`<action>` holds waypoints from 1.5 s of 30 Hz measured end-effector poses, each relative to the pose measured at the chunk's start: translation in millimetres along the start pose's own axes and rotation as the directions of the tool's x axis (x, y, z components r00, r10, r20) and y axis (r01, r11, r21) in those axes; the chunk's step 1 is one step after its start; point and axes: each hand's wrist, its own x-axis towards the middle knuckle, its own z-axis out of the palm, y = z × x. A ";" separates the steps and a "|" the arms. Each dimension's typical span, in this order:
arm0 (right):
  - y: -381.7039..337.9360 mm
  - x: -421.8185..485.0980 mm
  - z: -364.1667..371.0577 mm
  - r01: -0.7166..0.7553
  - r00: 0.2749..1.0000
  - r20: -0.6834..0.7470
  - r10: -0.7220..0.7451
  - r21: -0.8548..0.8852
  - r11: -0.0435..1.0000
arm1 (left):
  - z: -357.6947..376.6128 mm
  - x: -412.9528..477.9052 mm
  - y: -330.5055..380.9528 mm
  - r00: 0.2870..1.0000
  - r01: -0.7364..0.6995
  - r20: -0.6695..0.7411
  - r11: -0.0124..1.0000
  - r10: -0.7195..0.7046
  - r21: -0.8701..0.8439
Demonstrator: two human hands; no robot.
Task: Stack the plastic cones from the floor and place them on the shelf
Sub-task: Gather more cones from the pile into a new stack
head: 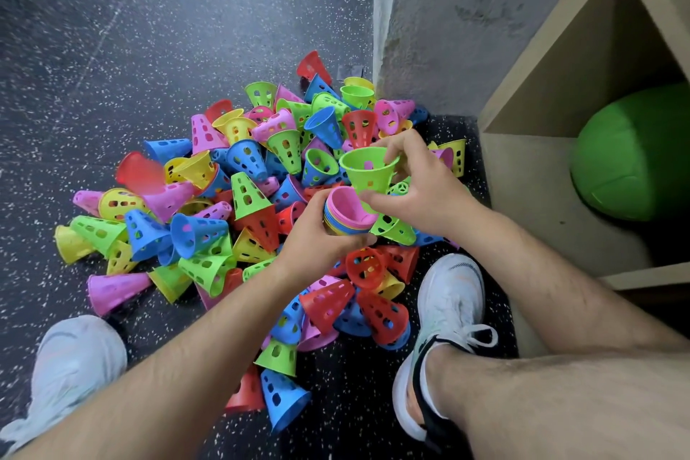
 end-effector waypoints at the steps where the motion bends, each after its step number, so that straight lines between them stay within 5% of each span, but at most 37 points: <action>1: -2.2 -0.2 2.7 -0.001 1.000 -0.028 0.002 0.029 1.000 | -0.5 -0.3 -0.2 1.000 0.001 0.003 1.000 -0.001 -0.004; 4: -2.3 -0.8 11.2 -0.003 1.000 -0.007 0.003 0.030 1.000 | -2.1 -0.7 -1.2 1.000 0.000 0.002 1.000 0.000 -0.013; 9: 8.7 -11.9 15.8 -0.037 0.968 0.246 0.054 -0.076 0.996 | -7.3 0.6 -7.2 1.000 -0.003 -0.020 1.000 0.003 -0.002; 12: 26.7 -18.4 18.9 -0.062 0.980 0.191 0.064 -0.019 0.998 | -8.9 -1.5 -13.4 1.000 0.013 -0.024 1.000 -0.013 0.007; 15: 49.4 -26.7 24.8 -0.072 0.968 0.229 0.105 -0.150 0.986 | -7.9 -4.2 -20.5 0.999 0.040 -0.022 0.999 -0.039 0.032; 20: 72.3 -41.6 38.5 0.230 0.899 0.432 -0.068 -0.336 0.914 | -5.2 -6.2 -29.2 0.998 0.057 -0.028 0.995 -0.055 0.078; 25: 79.4 -40.9 45.6 0.360 0.838 0.543 -0.057 -0.472 0.805 | -4.0 -8.3 -28.5 0.998 0.056 -0.026 0.994 -0.054 0.090; 29: 80.9 -38.3 43.1 0.325 0.896 0.417 -0.153 -0.380 0.866 | -5.2 -7.1 -29.5 0.997 0.061 -0.048 0.995 -0.057 0.076; 37: 73.6 -30.4 20.5 0.078 0.991 0.129 -0.048 -0.241 0.967 | -17.3 -6.5 -28.7 0.991 0.074 -0.109 0.997 -0.071 0.021; 41: 62.0 -21.2 11.0 0.074 0.995 -0.049 -0.083 -0.166 0.983 | -18.4 -7.5 -30.2 0.992 0.086 -0.096 0.996 -0.084 0.024; 45: 42.1 -10.2 11.9 0.136 0.987 -0.067 -0.146 -0.136 0.981 | -16.3 -7.3 -29.9 0.993 0.089 -0.083 0.996 -0.088 0.017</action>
